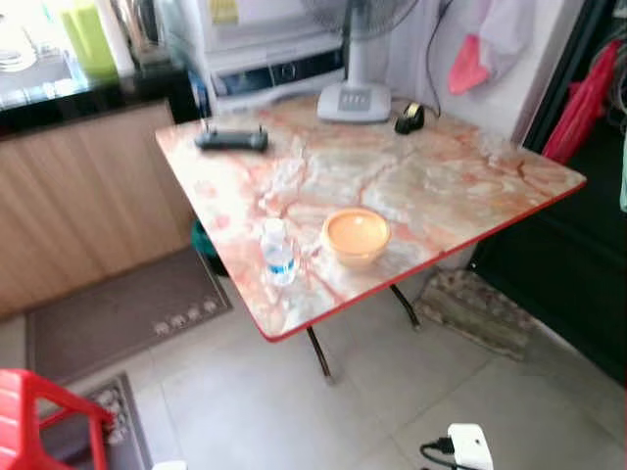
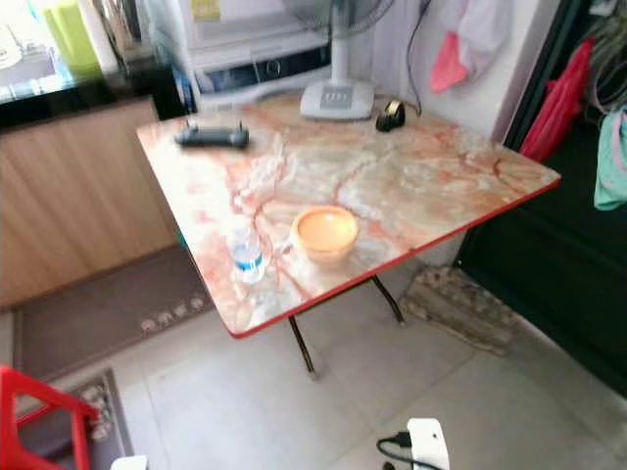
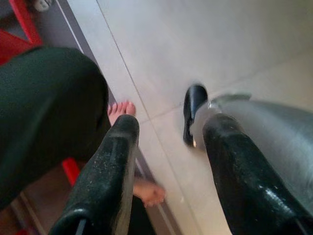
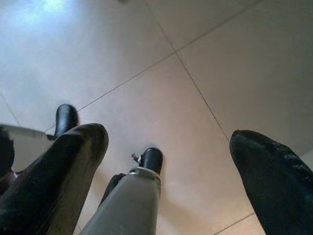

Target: Restocking fridge

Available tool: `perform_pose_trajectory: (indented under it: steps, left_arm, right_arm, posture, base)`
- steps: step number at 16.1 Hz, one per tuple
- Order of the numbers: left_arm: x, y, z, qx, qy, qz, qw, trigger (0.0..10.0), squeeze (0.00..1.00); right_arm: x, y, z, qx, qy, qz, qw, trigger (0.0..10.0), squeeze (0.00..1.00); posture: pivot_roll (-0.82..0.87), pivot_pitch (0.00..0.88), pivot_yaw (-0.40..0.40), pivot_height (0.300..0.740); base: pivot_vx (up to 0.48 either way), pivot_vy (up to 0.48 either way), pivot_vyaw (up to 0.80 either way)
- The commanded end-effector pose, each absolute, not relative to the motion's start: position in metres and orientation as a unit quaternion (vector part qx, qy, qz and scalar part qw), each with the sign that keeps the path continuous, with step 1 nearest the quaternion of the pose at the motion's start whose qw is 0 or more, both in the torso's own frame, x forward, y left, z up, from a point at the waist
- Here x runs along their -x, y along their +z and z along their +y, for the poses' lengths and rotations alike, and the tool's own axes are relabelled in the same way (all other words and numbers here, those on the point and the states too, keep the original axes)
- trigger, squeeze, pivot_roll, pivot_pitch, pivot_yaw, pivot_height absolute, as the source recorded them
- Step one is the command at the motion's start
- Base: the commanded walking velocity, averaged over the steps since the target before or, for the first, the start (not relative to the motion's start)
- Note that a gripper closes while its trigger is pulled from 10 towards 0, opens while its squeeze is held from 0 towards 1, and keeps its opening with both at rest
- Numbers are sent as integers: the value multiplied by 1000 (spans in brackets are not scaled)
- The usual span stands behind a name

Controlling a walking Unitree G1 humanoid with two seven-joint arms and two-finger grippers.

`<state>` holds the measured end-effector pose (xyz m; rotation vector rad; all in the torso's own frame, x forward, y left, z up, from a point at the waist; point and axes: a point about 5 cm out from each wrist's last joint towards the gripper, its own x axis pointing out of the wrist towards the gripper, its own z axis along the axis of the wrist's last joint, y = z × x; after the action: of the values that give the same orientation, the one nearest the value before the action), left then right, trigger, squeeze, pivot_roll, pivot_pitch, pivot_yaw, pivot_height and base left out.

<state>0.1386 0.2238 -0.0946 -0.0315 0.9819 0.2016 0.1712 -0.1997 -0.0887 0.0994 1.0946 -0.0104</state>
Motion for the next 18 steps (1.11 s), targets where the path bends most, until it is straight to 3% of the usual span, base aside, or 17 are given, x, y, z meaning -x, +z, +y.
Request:
perform_pose_trajectory:
  steps: [1,4,5,6,12,14,15,18]
  left_arm:
    - [-136,-94,227,14,118,455,883,10000,0]
    - [-127,-92,228,10,161,409,898,10000,0]
    - [-154,-72,234,-14,161,316,935,10000,0]
    - [-213,-14,248,-40,157,140,977,10000,0]
    - [-241,45,233,-107,70,-8,992,10000,0]
    - [-249,71,211,-99,8,-43,994,10000,0]
    - [-252,87,184,-99,-58,-68,991,10000,0]
    - [-258,111,162,-64,-67,-108,990,10000,0]
  right_arm:
    - [-165,-91,-201,-62,-24,522,851,10000,0]
    - [-149,-97,-203,-76,-45,531,843,10000,0]
    - [-141,-100,-204,-78,-49,537,838,10000,0]
    - [-134,-102,-205,-78,-52,542,835,10000,0]
    - [-119,-107,-200,-100,-69,541,832,10000,0]
    - [-117,-109,-194,-109,-73,538,832,10000,0]
    - [-116,-109,-192,-113,-79,536,833,10000,0]
    - [-116,-109,-192,-121,-88,524,839,10000,0]
  posture:
    - [79,0,-14,740]
    - [91,0,-33,740]
    - [96,0,-44,740]
    - [97,0,-46,740]
    - [99,0,-3,740]
    - [123,0,9,740]
    - [134,0,0,740]
    - [140,0,-33,740]
  base:
    - [0,0,0]
    - [0,0,0]
    - [0,0,0]
    - [0,0,0]
    - [0,0,0]
    - [0,0,0]
    - [0,0,0]
    - [0,0,0]
